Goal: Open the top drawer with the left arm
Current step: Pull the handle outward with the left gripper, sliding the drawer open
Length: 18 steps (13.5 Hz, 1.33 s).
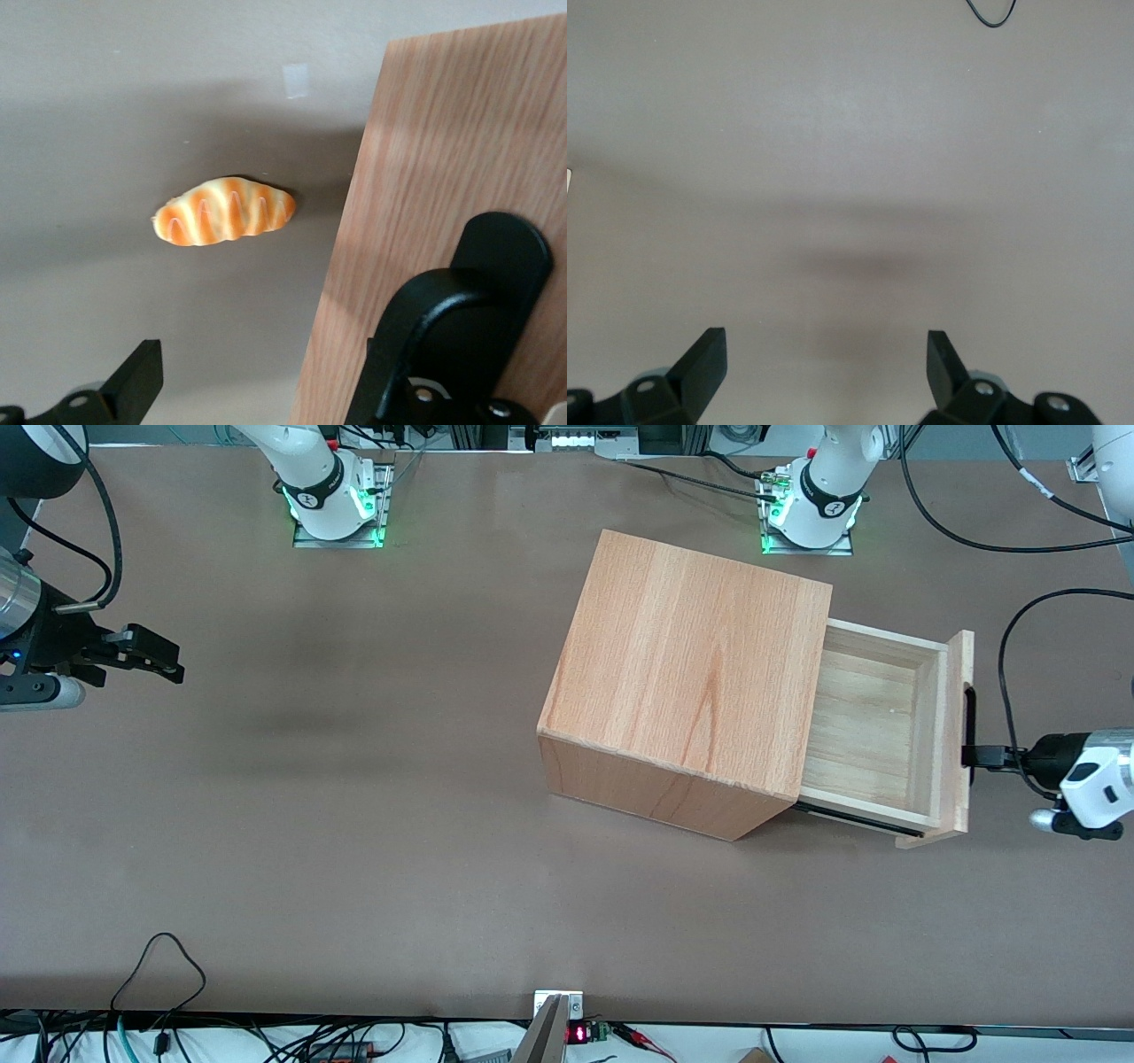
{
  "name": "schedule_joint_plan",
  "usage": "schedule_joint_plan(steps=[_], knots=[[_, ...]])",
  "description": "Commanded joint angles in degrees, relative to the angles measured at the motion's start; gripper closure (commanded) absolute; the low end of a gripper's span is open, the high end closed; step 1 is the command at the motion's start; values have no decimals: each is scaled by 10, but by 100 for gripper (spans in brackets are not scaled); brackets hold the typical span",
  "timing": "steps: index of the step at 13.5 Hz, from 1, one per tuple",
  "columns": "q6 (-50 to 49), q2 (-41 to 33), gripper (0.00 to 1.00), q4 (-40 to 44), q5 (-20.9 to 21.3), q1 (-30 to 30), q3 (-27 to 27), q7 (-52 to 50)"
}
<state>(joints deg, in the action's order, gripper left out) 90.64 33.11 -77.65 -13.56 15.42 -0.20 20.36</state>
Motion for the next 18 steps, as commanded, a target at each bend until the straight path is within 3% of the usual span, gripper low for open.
schedule_joint_plan(steps=[1, 6, 18], knots=[[-8, 7, 0, 11, 17, 28, -1, 12], [-7, 7, 0, 12, 16, 54, -1, 28], [-10, -1, 0, 47, 13, 46, -12, 43]])
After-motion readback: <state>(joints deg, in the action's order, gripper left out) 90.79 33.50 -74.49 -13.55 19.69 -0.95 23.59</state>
